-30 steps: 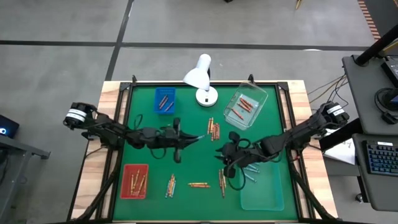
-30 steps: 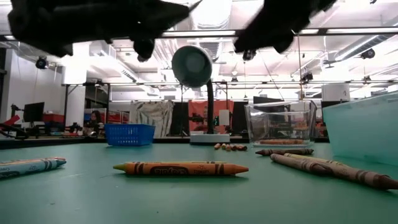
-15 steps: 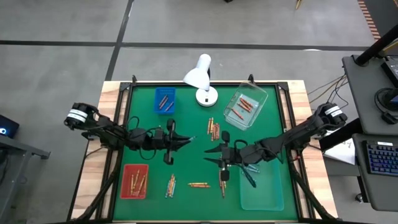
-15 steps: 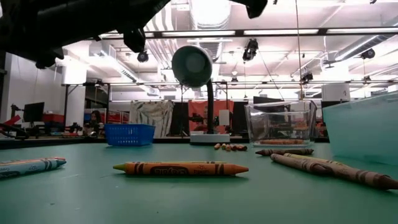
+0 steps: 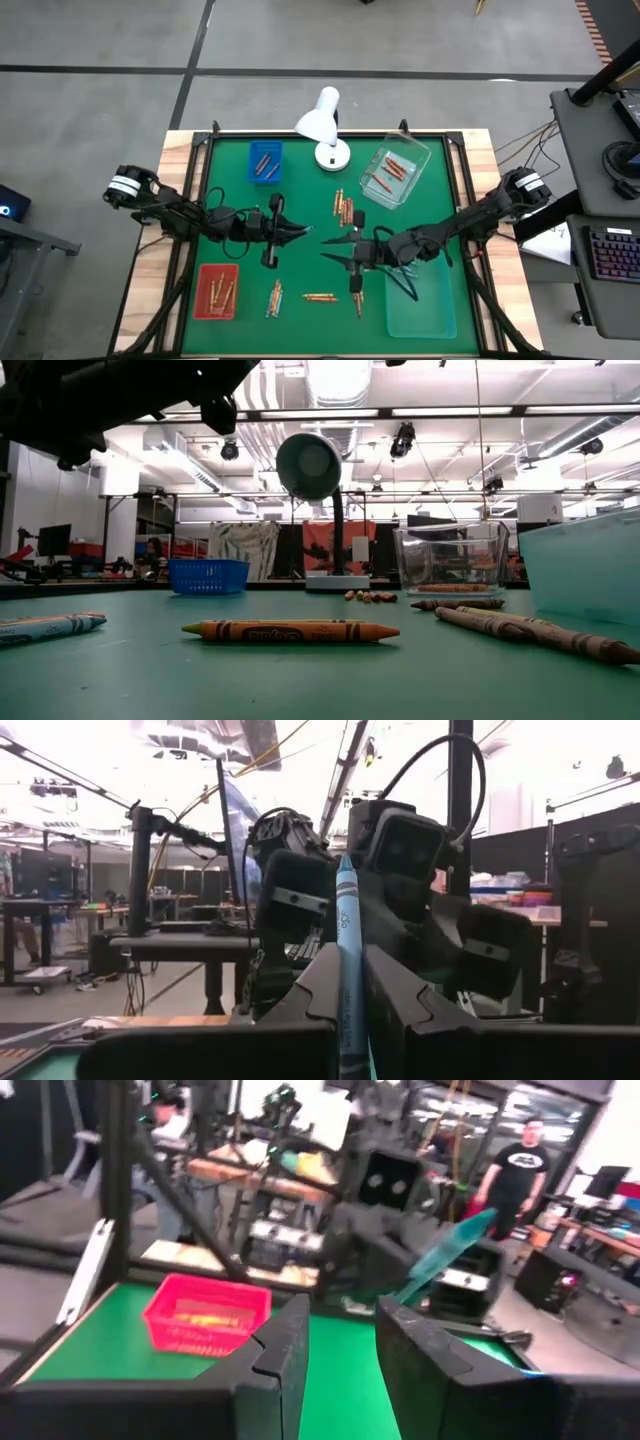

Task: Sort crayons
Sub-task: Put the blue crayon into the green bin, then put the orange crayon into the transparent bin

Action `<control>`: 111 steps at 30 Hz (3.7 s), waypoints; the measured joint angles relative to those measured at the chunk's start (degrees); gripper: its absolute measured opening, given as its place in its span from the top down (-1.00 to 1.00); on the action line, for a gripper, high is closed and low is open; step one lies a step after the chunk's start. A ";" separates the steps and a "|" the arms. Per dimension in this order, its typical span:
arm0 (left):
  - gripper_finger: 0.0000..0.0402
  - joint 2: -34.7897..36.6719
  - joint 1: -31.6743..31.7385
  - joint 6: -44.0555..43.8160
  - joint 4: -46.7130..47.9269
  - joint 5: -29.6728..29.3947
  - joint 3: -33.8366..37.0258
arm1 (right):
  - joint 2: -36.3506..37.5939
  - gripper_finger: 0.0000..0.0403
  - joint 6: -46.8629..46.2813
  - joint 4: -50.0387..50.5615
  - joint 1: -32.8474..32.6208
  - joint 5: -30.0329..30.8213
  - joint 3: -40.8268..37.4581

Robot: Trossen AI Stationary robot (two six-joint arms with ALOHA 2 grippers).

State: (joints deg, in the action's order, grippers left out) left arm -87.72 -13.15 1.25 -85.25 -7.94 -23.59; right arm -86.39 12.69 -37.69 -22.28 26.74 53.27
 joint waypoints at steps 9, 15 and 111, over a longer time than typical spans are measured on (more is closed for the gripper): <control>1.00 -0.04 0.00 1.48 0.02 0.00 -0.40 | 0.02 0.47 -2.62 -0.81 2.37 0.29 1.76; 1.00 -0.04 0.00 1.48 -0.20 0.02 -0.60 | 0.02 0.33 -2.64 -0.62 2.81 0.43 3.71; 0.18 -3.02 0.13 2.10 3.96 -4.13 -4.84 | 3.51 0.40 -66.64 88.27 -6.22 -34.18 1.34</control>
State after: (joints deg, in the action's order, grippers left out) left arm -90.74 -13.02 3.35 -81.30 -12.08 -28.42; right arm -82.88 -53.95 50.58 -28.49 -7.44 54.61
